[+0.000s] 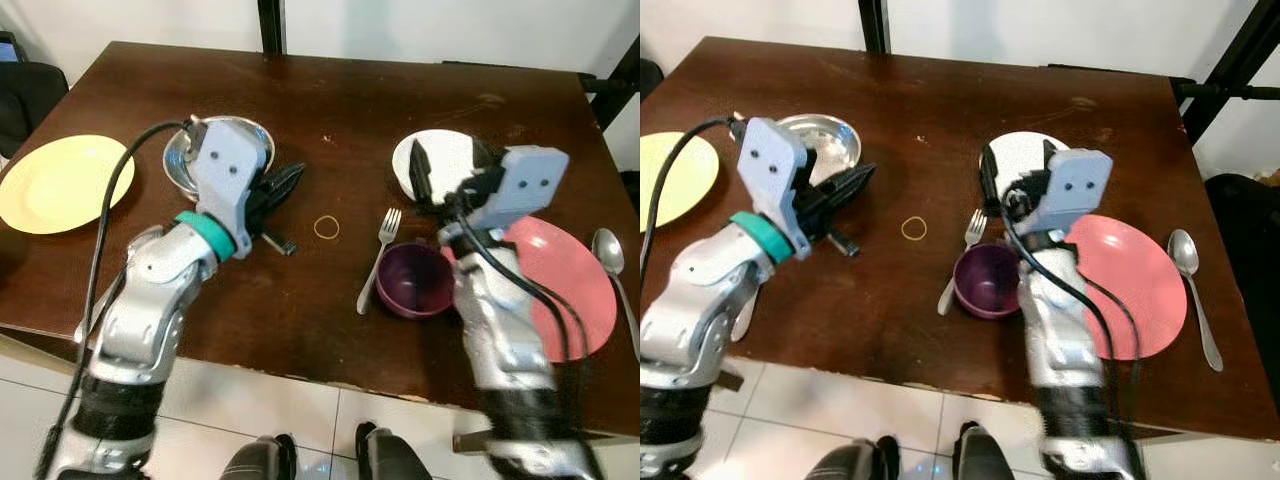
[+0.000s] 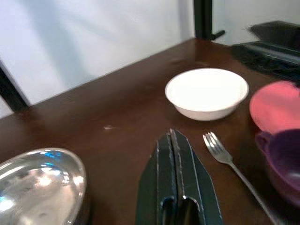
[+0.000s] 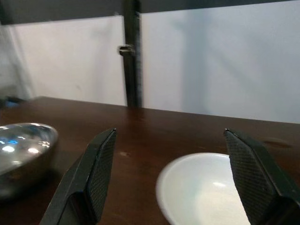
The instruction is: Setting the table
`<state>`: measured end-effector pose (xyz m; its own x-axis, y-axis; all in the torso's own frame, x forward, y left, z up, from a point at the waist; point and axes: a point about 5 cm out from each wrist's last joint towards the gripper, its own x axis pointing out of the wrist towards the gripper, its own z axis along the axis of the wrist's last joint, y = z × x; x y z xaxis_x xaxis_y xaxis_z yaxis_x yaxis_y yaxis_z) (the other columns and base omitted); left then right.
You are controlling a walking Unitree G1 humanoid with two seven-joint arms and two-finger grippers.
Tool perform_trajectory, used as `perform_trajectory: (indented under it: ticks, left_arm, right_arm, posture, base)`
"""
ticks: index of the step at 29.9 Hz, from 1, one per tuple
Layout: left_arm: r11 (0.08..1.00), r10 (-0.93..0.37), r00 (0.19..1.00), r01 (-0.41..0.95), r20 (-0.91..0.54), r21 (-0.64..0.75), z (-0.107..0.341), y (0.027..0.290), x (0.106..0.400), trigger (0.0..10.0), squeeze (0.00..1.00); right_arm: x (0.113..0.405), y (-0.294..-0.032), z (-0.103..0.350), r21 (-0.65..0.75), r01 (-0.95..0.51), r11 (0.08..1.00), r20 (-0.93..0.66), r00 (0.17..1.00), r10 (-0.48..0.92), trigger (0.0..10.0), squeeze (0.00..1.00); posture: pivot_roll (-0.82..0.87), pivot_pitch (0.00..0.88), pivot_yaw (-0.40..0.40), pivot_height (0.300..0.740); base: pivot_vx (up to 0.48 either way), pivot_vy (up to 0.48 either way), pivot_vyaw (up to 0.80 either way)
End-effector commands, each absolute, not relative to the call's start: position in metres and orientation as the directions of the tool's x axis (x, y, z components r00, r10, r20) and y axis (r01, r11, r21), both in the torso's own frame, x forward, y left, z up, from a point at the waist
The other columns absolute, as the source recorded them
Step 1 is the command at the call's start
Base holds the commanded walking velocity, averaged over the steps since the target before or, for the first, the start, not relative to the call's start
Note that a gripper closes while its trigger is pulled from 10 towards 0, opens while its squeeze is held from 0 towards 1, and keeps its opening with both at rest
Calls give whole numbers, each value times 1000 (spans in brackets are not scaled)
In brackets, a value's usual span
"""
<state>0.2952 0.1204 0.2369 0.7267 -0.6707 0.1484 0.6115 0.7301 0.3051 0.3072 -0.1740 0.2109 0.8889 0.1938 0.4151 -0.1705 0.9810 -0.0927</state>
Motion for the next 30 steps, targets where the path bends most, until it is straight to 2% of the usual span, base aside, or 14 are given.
perform_trajectory:
  ticks: [1, 3, 9, 10, 12, 14, 16, 22, 29, 30]
  left_arm:
    - [680, -721, 679, 656, 137, 329, 236, 119, 287, 10000, 0]
    - [637, -761, 637, 701, 120, 321, 232, 112, 283, 10000, 0]
    - [603, -789, 606, 732, 102, 317, 229, 107, 281, 10000, 0]
    - [588, -800, 593, 744, 92, 318, 228, 105, 281, 10000, 0]
    - [571, -811, 579, 756, 81, 319, 228, 104, 283, 10000, 0]
    - [571, -811, 579, 756, 81, 319, 228, 104, 283, 10000, 0]
    - [559, -820, 568, 763, 77, 324, 229, 103, 288, 10000, 0]
    - [654, -742, 663, 680, 104, 333, 234, 107, 306, 10000, 0]
    - [651, -744, 660, 679, 105, 339, 233, 106, 306, 10000, 0]
    - [650, -745, 659, 680, 104, 339, 232, 105, 305, 10000, 0]
  right_arm:
    - [291, -192, 209, -197, -247, 949, 348, 887, 303, 10000, 0]
    - [273, -223, 203, -275, -265, 924, 247, 910, 334, 10000, 0]
    - [260, -251, 190, -338, -260, 904, 129, 939, 319, 10000, 0]
    - [251, -262, 182, -357, -272, 894, 69, 947, 315, 10000, 0]
    - [241, -271, 174, -327, -312, 892, 9, 943, 333, 10000, 0]
    - [241, -271, 174, -327, -312, 892, 9, 943, 333, 10000, 0]
    - [232, -272, 160, -277, -395, 876, -85, 918, 387, 10000, 0]
    - [233, -256, 158, -237, -482, 844, -125, 876, 465, 10000, 0]
    - [235, -254, 151, -216, -496, 841, -159, 868, 471, 10000, 0]
    - [239, -250, 143, -174, -500, 849, -161, 865, 476, 10000, 0]
  posture:
    - [-36, 118, 76, 740]
    - [-55, 120, 78, 740]
    - [-80, 121, 84, 740]
    - [-89, 122, 92, 740]
    - [-91, 121, 96, 740]
    - [-91, 121, 96, 740]
    - [-85, 121, 102, 740]
    - [-79, 118, 101, 740]
    - [-83, 122, 93, 740]
    - [-70, 125, 85, 740]
  base:
    - [0, 0, 0]
    - [0, 0, 0]
    - [0, 0, 0]
    - [0, 0, 0]
    - [0, 0, 0]
    - [0, 0, 0]
    - [0, 0, 0]
    - [0, 0, 0]
    - [0, 0, 0]
    - [0, 0, 0]
